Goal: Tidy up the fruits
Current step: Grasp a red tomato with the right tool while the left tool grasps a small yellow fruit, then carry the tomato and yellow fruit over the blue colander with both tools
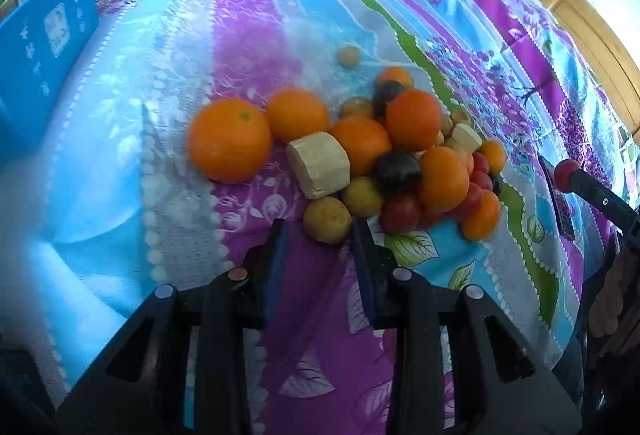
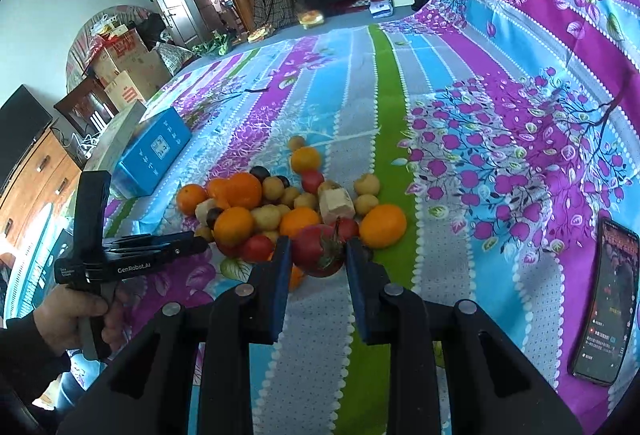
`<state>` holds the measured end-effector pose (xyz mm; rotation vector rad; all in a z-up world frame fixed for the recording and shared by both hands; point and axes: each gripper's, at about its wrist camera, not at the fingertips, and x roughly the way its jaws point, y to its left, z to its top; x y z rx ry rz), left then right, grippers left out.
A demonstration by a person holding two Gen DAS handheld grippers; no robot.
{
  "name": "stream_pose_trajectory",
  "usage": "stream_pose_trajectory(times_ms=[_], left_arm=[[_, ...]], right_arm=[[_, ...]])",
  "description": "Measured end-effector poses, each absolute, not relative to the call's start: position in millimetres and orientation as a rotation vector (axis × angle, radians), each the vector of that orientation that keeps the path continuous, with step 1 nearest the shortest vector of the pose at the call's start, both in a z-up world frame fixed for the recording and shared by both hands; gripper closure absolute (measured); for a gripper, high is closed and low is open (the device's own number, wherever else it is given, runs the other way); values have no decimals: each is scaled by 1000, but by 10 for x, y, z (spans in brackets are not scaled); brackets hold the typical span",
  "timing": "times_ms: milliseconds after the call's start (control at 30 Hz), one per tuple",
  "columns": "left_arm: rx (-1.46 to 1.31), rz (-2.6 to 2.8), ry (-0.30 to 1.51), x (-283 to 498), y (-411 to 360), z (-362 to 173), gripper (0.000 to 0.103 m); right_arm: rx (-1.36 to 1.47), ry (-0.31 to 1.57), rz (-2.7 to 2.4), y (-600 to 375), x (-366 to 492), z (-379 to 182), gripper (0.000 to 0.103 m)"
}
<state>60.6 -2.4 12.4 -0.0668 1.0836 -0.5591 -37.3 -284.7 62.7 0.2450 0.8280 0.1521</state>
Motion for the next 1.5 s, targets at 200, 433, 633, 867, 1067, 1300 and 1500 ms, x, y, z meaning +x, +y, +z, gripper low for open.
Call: stream_pose_trajectory(times_ms=[200,433,633,867,1067,1300,1500], left_arm=[[-17,-570,1069,649,-162,74,70],[-27,-569,1050,617,-189,81,76],[-19,-532,967,399,-150,413,76],[11,-407,846,81,53,1131,76],[-4,-315,804,-46,282,1498,76],[-51,-230,761,-199,707,1798,76],[-89,-150,716,-339,1139,2031,76]], right_arm=[[254,830,168,-2795,-329,594,73],[259,836,161,-2753,-348,576,73],[196,811,125,-2638,-402,738,73],[153,787,73,-2440,-410,1036,73],[143,770,87,-2122,-370,1335,73],[106,733,135,-1702,-369,1681,73],[63,691,212,-1210,-394,1995,73]])
